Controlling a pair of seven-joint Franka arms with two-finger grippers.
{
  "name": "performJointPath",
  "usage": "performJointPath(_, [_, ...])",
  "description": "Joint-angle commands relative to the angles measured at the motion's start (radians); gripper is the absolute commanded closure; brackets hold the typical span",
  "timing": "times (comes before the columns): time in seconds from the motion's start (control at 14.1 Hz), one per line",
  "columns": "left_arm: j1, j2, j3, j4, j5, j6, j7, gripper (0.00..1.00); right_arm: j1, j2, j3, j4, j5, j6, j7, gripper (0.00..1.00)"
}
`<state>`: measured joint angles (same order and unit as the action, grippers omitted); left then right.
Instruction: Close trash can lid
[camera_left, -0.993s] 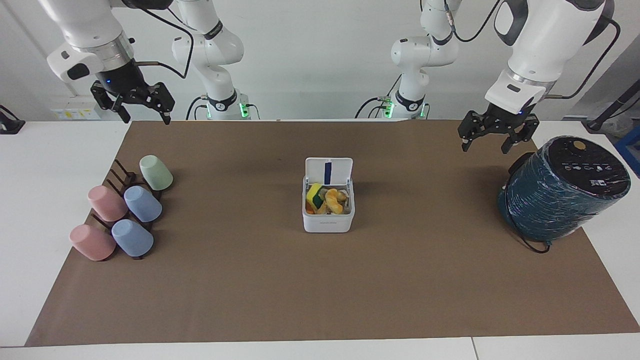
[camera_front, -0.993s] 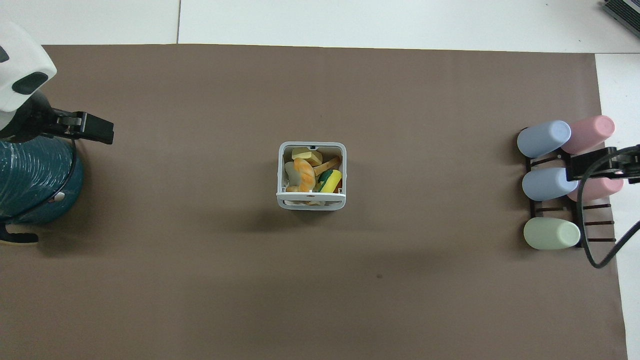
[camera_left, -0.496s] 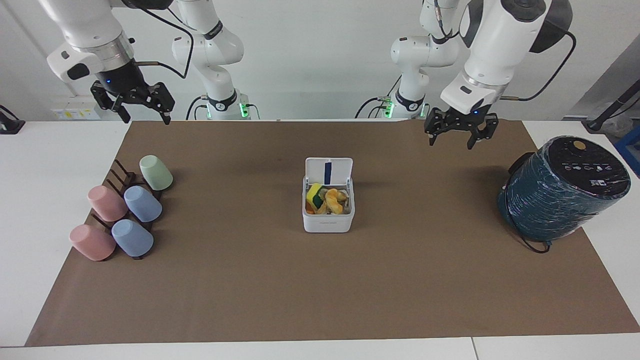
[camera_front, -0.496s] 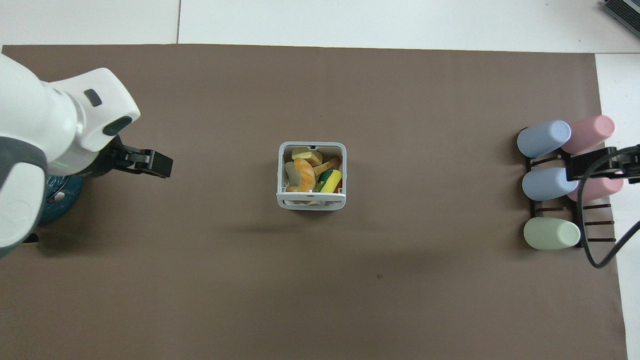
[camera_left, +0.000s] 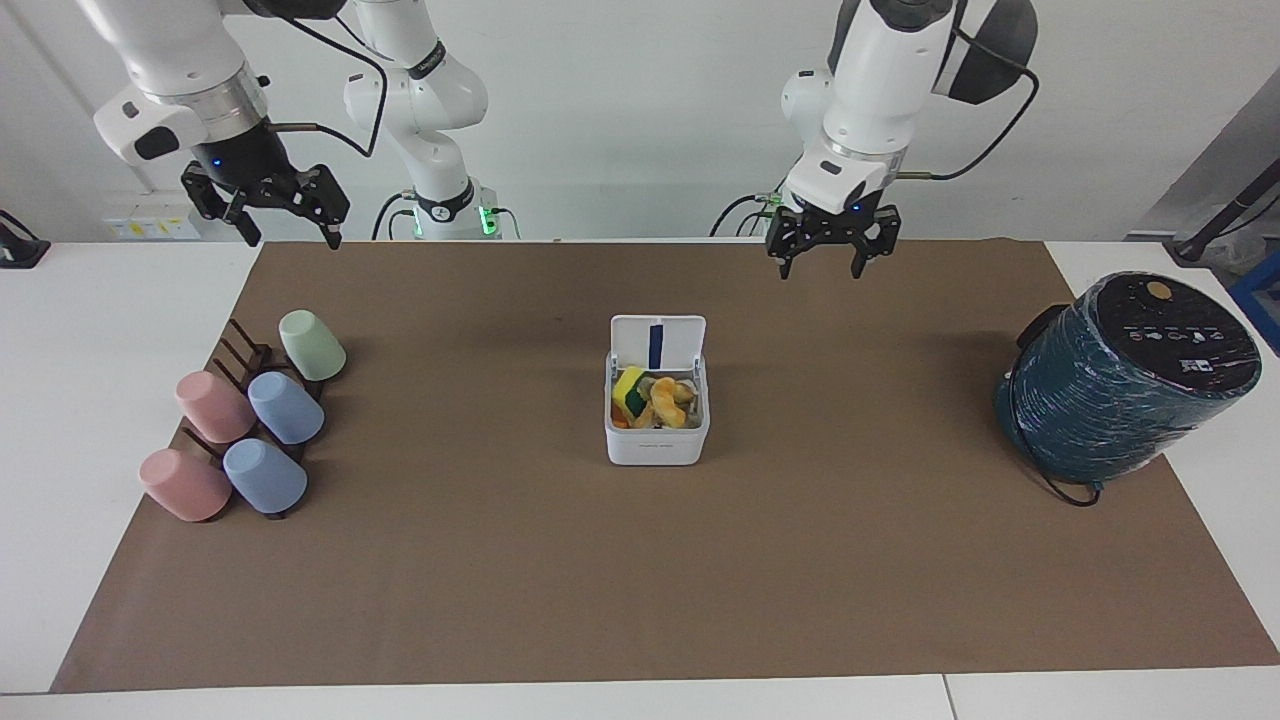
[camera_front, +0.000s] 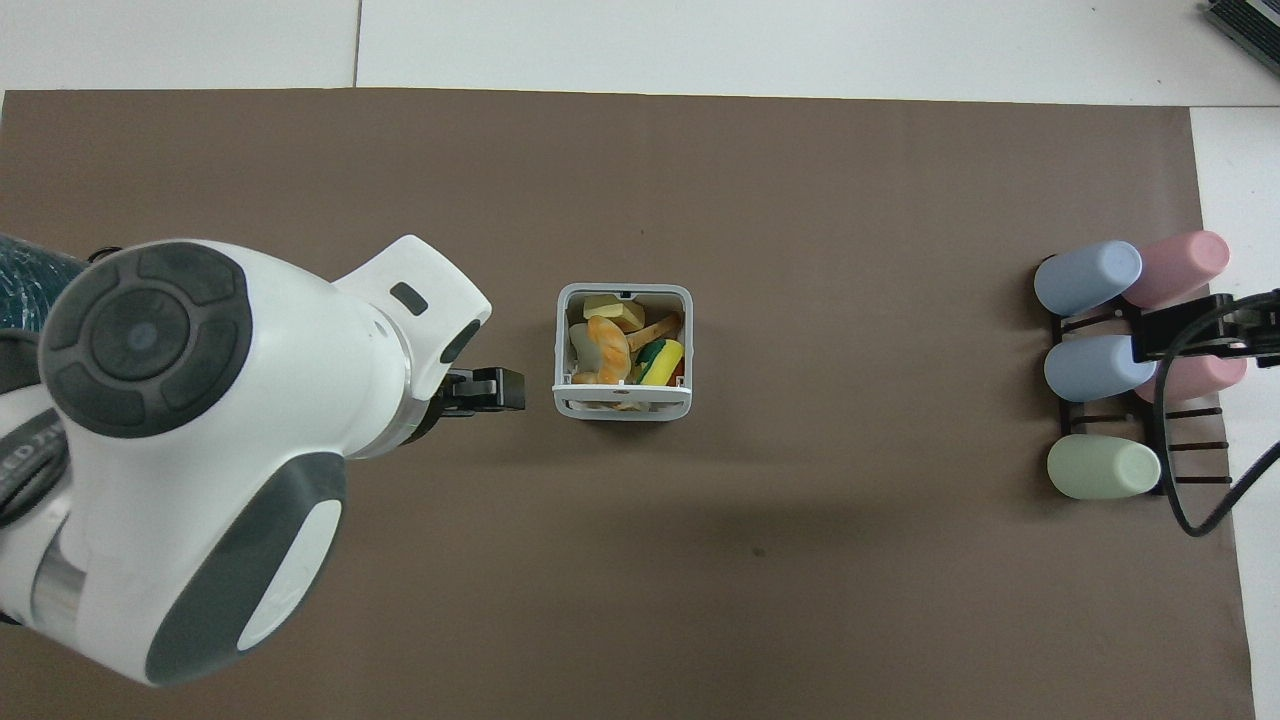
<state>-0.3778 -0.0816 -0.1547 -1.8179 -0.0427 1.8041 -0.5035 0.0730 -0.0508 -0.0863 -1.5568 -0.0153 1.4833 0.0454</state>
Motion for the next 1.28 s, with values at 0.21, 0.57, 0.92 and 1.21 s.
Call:
performJointPath(0.21, [-0.104,-0.078,0.018,-0.173,-0.077,0.187,-0.116,0.54,-0.004,0.002,0.000,0.012,0.006,-0.017,-0.029,0.00])
performJointPath(0.57, [-0.161,-0.069,0.018,-0.221,-0.078,0.277,-0.190,0.82,-0.004,0.002,0.000,0.011,0.006,-0.017,-0.029,0.00])
performJointPath(0.92, [-0.193,-0.009,0.018,-0.242,-0.082,0.412,-0.266,0.90,-0.004,0.002,0.000,0.011,0.006,-0.017,-0.029,0.00])
performJointPath(1.21, [-0.191,0.035,0.018,-0.241,-0.088,0.521,-0.303,0.91,-0.004,0.002,0.000,0.011,0.006,-0.017,-0.029,0.00])
